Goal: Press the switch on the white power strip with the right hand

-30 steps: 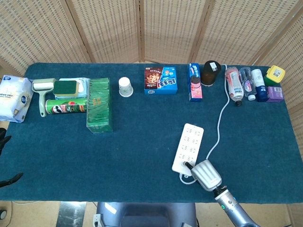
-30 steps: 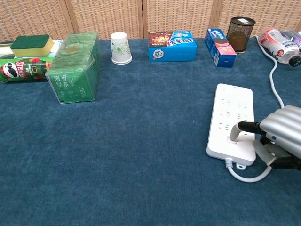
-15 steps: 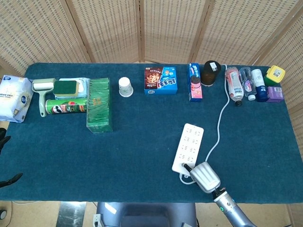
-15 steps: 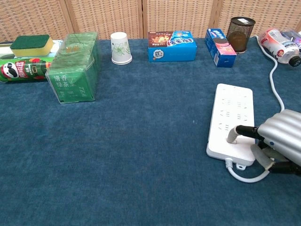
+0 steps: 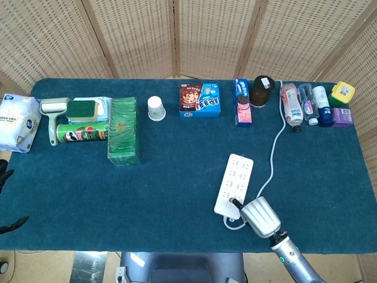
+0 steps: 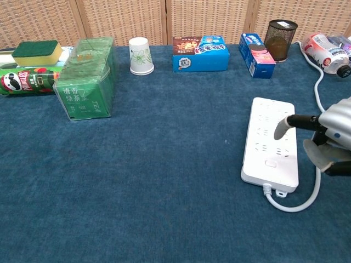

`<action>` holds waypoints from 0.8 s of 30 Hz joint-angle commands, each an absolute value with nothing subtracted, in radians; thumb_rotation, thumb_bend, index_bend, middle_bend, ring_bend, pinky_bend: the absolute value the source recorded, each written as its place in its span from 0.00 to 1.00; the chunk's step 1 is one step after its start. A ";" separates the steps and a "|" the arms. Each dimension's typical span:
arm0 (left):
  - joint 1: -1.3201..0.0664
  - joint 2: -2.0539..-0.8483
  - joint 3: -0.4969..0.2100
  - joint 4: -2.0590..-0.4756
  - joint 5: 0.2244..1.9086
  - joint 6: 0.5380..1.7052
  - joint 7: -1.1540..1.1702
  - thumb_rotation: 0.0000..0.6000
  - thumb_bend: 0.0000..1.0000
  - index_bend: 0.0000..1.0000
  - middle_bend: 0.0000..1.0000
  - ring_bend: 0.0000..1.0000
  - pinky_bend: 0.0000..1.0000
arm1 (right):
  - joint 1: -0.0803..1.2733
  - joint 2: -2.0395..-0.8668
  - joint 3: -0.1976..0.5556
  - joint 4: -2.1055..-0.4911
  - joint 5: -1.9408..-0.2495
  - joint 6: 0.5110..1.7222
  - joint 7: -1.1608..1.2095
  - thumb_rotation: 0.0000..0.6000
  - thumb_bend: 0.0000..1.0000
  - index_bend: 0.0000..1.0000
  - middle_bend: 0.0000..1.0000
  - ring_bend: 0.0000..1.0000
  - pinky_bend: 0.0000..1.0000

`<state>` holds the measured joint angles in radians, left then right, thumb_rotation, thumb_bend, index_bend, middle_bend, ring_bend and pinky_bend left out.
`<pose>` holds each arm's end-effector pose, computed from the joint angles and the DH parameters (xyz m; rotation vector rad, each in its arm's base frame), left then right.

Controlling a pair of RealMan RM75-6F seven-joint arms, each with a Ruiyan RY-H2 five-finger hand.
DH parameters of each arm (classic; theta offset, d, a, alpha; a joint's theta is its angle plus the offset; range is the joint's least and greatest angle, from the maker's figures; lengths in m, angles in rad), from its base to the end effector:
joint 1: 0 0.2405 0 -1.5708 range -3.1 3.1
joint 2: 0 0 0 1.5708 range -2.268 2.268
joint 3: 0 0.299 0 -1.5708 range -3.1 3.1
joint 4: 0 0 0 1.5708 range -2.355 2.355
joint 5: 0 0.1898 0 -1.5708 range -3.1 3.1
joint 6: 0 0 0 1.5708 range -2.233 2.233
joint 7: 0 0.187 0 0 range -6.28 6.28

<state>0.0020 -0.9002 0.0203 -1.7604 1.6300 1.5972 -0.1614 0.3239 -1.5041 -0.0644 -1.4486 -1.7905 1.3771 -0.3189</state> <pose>-0.3127 0.1823 0.2544 -1.3897 -0.9538 -1.0021 -0.2343 -0.2516 0.0201 1.9314 -0.5680 1.0589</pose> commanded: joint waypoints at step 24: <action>0.005 -0.907 0.024 -1.769 1.632 1.596 -0.119 1.00 0.07 0.00 0.00 0.00 0.08 | 0.127 -1.229 -0.059 -1.656 -1.607 1.573 -0.163 1.00 0.00 0.20 0.14 0.05 0.13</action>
